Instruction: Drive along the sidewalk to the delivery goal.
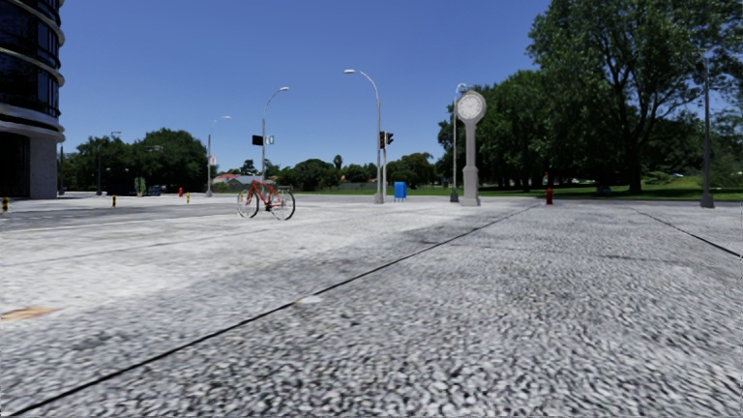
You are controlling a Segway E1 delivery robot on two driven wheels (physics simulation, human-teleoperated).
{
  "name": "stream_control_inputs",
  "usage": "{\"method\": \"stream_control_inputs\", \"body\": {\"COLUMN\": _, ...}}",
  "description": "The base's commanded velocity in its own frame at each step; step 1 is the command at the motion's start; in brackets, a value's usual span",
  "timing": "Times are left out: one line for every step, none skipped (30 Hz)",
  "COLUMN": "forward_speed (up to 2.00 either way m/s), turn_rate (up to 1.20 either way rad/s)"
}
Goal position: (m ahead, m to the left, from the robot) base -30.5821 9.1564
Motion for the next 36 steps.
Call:
{"method": "stream_control_inputs", "body": {"forward_speed": 2.0, "turn_rate": 0.0}}
{"method": "stream_control_inputs", "body": {"forward_speed": 2.0, "turn_rate": 0.0}}
{"method": "stream_control_inputs", "body": {"forward_speed": 2.0, "turn_rate": 0.0}}
{"method": "stream_control_inputs", "body": {"forward_speed": 2.0, "turn_rate": 0.0}}
{"method": "stream_control_inputs", "body": {"forward_speed": 2.0, "turn_rate": 0.0}}
{"method": "stream_control_inputs", "body": {"forward_speed": 2.0, "turn_rate": 0.0}}
{"method": "stream_control_inputs", "body": {"forward_speed": 2.0, "turn_rate": 0.0}}
{"method": "stream_control_inputs", "body": {"forward_speed": 1.94, "turn_rate": 0.0}}
{"method": "stream_control_inputs", "body": {"forward_speed": 1.91, "turn_rate": 0.0}}
{"method": "stream_control_inputs", "body": {"forward_speed": 1.91, "turn_rate": 0.0}}
{"method": "stream_control_inputs", "body": {"forward_speed": 1.81, "turn_rate": 0.0}}
{"method": "stream_control_inputs", "body": {"forward_speed": 1.68, "turn_rate": 0.0}}
{"method": "stream_control_inputs", "body": {"forward_speed": 1.65, "turn_rate": 0.0}}
{"method": "stream_control_inputs", "body": {"forward_speed": 1.64, "turn_rate": 0.0}}
{"method": "stream_control_inputs", "body": {"forward_speed": 1.64, "turn_rate": 0.0}}
{"method": "stream_control_inputs", "body": {"forward_speed": 1.64, "turn_rate": 0.0}}
{"method": "stream_control_inputs", "body": {"forward_speed": 1.63, "turn_rate": 0.0}}
{"method": "stream_control_inputs", "body": {"forward_speed": 1.63, "turn_rate": 0.0}}
{"method": "stream_control_inputs", "body": {"forward_speed": 1.63, "turn_rate": 0.0}}
{"method": "stream_control_inputs", "body": {"forward_speed": 1.62, "turn_rate": 0.0}}
{"method": "stream_control_inputs", "body": {"forward_speed": 1.61, "turn_rate": 0.0}}
{"method": "stream_control_inputs", "body": {"forward_speed": 1.61, "turn_rate": 0.0}}
{"method": "stream_control_inputs", "body": {"forward_speed": 1.6, "turn_rate": 0.0}}
{"method": "stream_control_inputs", "body": {"forward_speed": 1.6, "turn_rate": 0.0}}
{"method": "stream_control_inputs", "body": {"forward_speed": 1.58, "turn_rate": 0.0}}
{"method": "stream_control_inputs", "body": {"forward_speed": 1.57, "turn_rate": 0.08}}
{"method": "stream_control_inputs", "body": {"forward_speed": 1.57, "turn_rate": 0.23}}
{"method": "stream_control_inputs", "body": {"forward_speed": 1.57, "turn_rate": 0.34}}
{"method": "stream_control_inputs", "body": {"forward_speed": 1.57, "turn_rate": 0.34}}
{"method": "stream_control_inputs", "body": {"forward_speed": 1.57, "turn_rate": 0.41}}
{"method": "stream_control_inputs", "body": {"forward_speed": 1.57, "turn_rate": 0.5}}
{"method": "stream_control_inputs", "body": {"forward_speed": 1.57, "turn_rate": 0.55}}
{"method": "stream_control_inputs", "body": {"forward_speed": 1.57, "turn_rate": 0.57}}
{"method": "stream_control_inputs", "body": {"forward_speed": 1.57, "turn_rate": 0.57}}
{"method": "stream_control_inputs", "body": {"forward_speed": 1.57, "turn_rate": 0.57}}
{"method": "stream_control_inputs", "body": {"forward_speed": 1.57, "turn_rate": 0.59}}
